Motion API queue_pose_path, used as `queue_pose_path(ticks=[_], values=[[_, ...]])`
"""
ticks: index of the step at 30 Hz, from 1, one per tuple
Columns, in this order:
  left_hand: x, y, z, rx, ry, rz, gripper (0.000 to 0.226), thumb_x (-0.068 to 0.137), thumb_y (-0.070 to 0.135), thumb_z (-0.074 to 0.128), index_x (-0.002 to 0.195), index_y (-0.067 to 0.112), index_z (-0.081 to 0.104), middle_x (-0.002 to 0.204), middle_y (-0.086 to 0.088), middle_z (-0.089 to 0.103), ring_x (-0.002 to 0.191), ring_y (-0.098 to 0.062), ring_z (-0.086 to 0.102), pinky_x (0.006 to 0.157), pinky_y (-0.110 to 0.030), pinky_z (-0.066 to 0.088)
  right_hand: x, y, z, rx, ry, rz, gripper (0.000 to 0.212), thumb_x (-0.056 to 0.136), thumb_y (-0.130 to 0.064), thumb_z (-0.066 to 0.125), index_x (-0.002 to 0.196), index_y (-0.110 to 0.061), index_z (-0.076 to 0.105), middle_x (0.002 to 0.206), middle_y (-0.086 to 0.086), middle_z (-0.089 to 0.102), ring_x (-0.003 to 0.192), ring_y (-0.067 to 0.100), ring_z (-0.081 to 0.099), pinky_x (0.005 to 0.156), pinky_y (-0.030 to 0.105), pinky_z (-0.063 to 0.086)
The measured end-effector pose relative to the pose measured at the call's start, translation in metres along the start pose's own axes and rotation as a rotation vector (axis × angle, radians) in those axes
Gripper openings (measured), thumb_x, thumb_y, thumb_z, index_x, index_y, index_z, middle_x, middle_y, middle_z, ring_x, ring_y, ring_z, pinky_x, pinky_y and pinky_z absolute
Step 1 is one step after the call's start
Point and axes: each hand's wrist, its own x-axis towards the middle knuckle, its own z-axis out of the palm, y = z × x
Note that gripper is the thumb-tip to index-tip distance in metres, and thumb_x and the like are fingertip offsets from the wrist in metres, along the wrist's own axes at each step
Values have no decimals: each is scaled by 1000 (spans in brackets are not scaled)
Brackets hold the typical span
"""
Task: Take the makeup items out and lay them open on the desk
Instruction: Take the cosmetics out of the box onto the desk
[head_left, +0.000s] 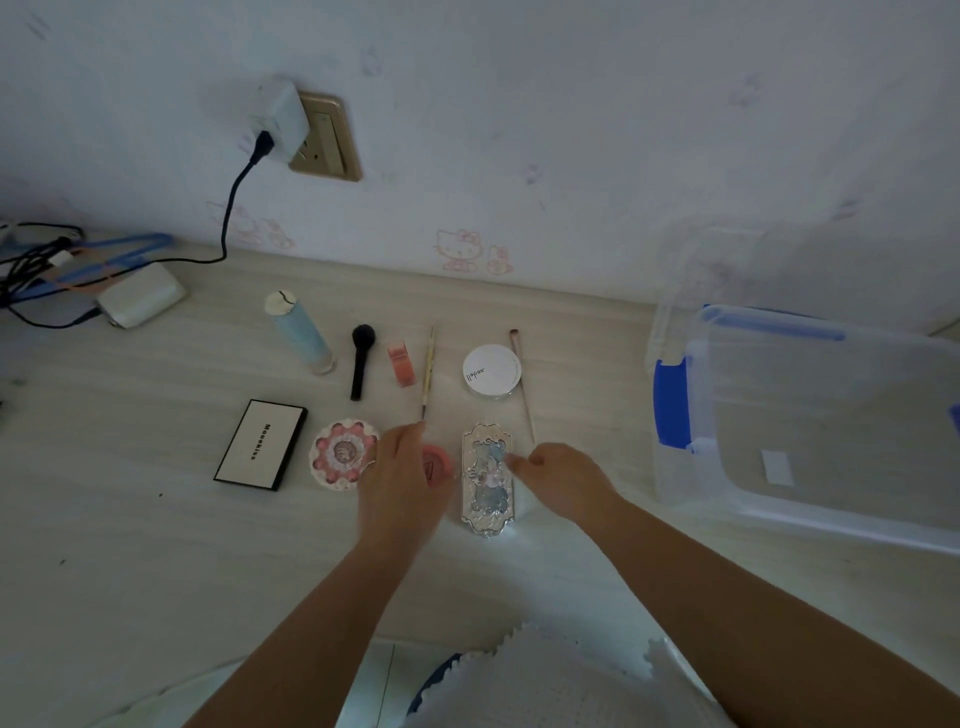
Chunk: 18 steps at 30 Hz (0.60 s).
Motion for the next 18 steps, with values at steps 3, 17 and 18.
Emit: queue_pose_path(ticks=[3, 17, 18], values=[[4, 20, -19, -147, 36, 37, 46, 80, 22, 67, 124, 12, 57, 125, -6, 56, 114, -25, 53, 95, -32, 37, -7, -5, -23, 245, 43, -101, 33, 91, -50, 48, 85, -18, 57, 84, -3, 62, 80, 16, 59, 78, 31, 45], [31, 187, -57, -469, -15, 215, 20, 86, 29, 62, 106, 28, 62, 103, 15, 65, 98, 0, 60, 88, -25, 48, -81, 43, -178, 799, 249, -370, 24, 92, 2, 45, 88, -13, 62, 73, 2, 60, 57, -5, 58, 63, 11, 50], [35, 195, -53, -467, -35, 208, 20, 87, 28, 62, 107, 25, 63, 102, 14, 66, 96, -1, 61, 85, -19, 47, -83, 53, -188, 799, 270, -375, 26, 92, 3, 45, 85, -15, 62, 73, 2, 60, 58, -6, 59, 64, 13, 51]])
